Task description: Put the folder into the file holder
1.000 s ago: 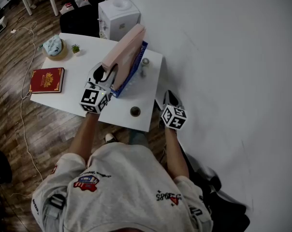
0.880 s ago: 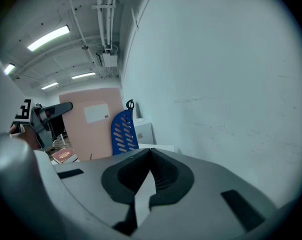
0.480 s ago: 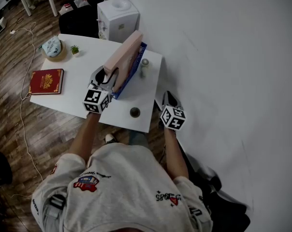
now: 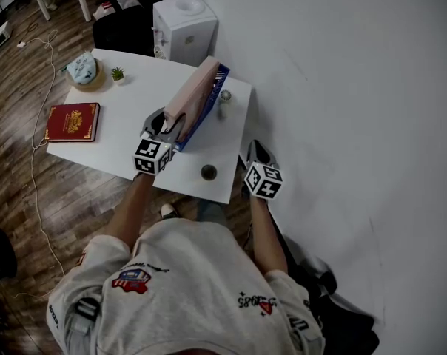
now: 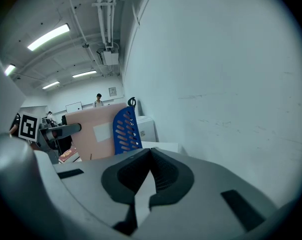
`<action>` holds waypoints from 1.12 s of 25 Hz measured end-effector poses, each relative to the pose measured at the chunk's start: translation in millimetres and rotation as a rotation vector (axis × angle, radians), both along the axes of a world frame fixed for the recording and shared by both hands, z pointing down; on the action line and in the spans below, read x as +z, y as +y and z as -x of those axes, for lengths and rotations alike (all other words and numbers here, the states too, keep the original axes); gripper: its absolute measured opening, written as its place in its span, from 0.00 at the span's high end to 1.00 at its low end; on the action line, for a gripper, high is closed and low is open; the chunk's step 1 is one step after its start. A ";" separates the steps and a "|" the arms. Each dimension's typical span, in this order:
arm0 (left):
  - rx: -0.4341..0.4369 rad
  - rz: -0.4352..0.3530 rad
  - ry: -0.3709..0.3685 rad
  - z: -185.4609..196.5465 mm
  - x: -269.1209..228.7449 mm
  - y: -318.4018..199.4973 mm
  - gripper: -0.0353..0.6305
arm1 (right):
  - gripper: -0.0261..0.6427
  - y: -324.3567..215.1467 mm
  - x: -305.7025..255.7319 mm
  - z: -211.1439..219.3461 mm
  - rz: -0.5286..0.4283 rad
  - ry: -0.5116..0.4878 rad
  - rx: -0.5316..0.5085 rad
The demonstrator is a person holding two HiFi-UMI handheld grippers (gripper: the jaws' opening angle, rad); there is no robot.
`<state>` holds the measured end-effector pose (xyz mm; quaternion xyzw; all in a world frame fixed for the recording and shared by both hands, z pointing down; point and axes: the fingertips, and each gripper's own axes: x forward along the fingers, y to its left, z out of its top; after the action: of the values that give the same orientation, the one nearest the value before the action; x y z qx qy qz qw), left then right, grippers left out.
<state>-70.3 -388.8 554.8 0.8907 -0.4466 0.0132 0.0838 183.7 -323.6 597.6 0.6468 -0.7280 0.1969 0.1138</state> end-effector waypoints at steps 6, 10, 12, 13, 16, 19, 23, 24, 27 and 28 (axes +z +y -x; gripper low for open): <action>0.110 0.014 -0.033 -5.1 4.2 7.7 0.67 | 0.97 -4.9 3.5 18.5 0.003 -0.005 -0.029; 0.149 0.046 -0.047 -1.0 11.2 17.9 0.66 | 0.97 -8.8 3.0 31.9 0.001 -0.007 -0.051; 0.154 0.060 -0.053 4.0 16.1 24.1 0.66 | 0.97 -10.6 4.0 39.6 0.000 -0.011 -0.064; 0.155 0.067 -0.056 7.4 18.4 27.1 0.66 | 0.97 -11.5 4.6 44.1 0.000 -0.014 -0.072; 0.157 0.087 -0.066 20.3 24.5 36.0 0.66 | 0.97 -14.4 6.2 59.9 -0.002 -0.020 -0.100; 0.148 0.105 -0.075 39.6 26.8 41.8 0.66 | 0.97 -17.5 3.8 77.3 -0.009 -0.024 -0.129; 0.094 0.108 -0.077 72.6 23.3 44.3 0.66 | 0.97 -22.1 0.3 97.6 -0.023 -0.022 -0.163; 0.070 0.108 -0.081 82.1 22.6 44.1 0.67 | 0.97 -23.1 -0.6 102.2 -0.026 -0.022 -0.171; -0.007 0.106 -0.073 113.1 17.0 43.2 0.74 | 0.97 -26.5 -6.4 117.1 -0.041 -0.021 -0.195; -0.033 0.104 -0.067 123.2 14.3 42.9 0.78 | 0.97 -28.0 -8.8 121.6 -0.048 -0.020 -0.202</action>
<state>-193.5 -345.9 569.1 0.8768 -0.4624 0.0647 0.1152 62.1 -351.6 588.7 0.5706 -0.7951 0.1734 0.1101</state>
